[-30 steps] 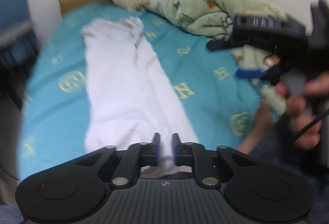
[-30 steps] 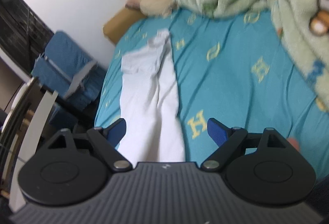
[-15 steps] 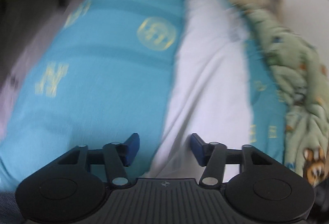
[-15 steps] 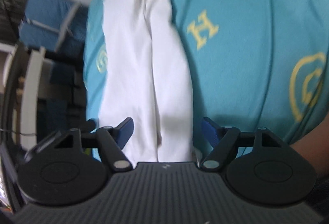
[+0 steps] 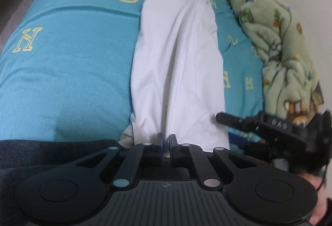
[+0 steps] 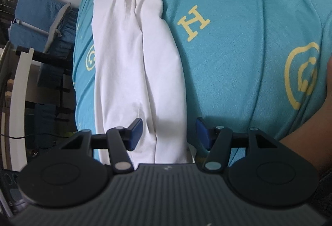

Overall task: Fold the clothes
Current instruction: 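Grasp the hem with the right tool while the left tool lifts it toward the collar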

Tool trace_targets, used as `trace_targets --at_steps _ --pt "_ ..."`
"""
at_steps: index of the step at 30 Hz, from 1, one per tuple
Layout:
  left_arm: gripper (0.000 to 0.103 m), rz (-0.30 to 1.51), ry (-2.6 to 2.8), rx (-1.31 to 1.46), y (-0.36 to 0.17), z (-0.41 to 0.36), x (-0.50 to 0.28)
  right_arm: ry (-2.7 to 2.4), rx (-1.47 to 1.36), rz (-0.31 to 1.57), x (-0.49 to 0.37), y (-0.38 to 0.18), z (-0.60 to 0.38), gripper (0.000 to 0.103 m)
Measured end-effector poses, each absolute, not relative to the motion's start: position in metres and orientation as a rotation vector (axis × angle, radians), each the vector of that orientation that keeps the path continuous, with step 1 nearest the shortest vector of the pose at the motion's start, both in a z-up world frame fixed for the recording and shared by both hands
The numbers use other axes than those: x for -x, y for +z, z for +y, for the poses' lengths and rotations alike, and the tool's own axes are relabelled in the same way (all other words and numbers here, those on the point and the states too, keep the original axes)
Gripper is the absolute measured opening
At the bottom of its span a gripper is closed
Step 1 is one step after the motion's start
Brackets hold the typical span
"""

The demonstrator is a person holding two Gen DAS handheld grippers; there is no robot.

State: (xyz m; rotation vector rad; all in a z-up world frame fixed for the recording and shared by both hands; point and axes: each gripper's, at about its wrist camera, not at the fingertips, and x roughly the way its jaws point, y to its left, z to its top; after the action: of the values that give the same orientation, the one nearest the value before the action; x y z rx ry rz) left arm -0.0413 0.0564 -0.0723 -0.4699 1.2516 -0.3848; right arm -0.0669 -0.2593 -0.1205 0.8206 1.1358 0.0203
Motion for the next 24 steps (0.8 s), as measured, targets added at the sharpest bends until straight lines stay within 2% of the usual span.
trace_targets --at_steps 2,5,6,7,8,13,16,17,18,19,20,24 --pt "0.042 1.236 -0.373 0.509 -0.071 0.063 0.038 0.019 -0.828 1.136 0.068 -0.122 -0.261 0.059" --pt "0.063 1.212 -0.320 0.557 -0.075 0.072 0.026 0.023 -0.828 1.136 0.070 -0.122 -0.261 0.059" --pt "0.065 1.216 -0.303 0.556 -0.078 0.071 0.023 0.029 -0.820 1.137 0.071 -0.123 -0.259 0.046" --pt "0.067 1.225 -0.293 0.551 -0.081 0.070 0.022 0.038 -0.806 1.147 0.073 -0.125 -0.257 0.029" --pt "0.067 1.233 -0.283 0.546 -0.084 0.068 0.021 0.035 -0.783 1.169 0.073 -0.127 -0.252 0.026" --pt "0.067 1.277 -0.233 0.518 -0.099 0.061 0.014 0.055 -0.675 1.191 0.080 -0.124 -0.232 0.025" --pt "0.064 1.294 -0.218 0.528 -0.104 0.059 0.012 0.077 -0.679 1.187 0.086 -0.119 -0.227 0.025" --pt "0.056 1.290 -0.231 0.564 -0.101 0.063 0.013 0.081 -0.677 1.178 0.089 -0.116 -0.228 0.023" --pt "0.047 1.285 -0.244 0.599 -0.099 0.067 0.015 0.084 -0.669 1.158 0.092 -0.111 -0.230 0.013" --pt "0.029 1.279 -0.257 0.635 -0.096 0.070 0.016 0.086 -0.664 1.136 0.094 -0.106 -0.232 0.011" --pt "0.018 1.274 -0.270 0.670 -0.094 0.074 0.017 0.088 -0.671 1.108 0.096 -0.099 -0.235 0.010" --pt "0.011 1.249 -0.322 0.812 -0.083 0.089 0.022 0.096 -0.762 1.000 0.099 -0.075 -0.264 0.009"
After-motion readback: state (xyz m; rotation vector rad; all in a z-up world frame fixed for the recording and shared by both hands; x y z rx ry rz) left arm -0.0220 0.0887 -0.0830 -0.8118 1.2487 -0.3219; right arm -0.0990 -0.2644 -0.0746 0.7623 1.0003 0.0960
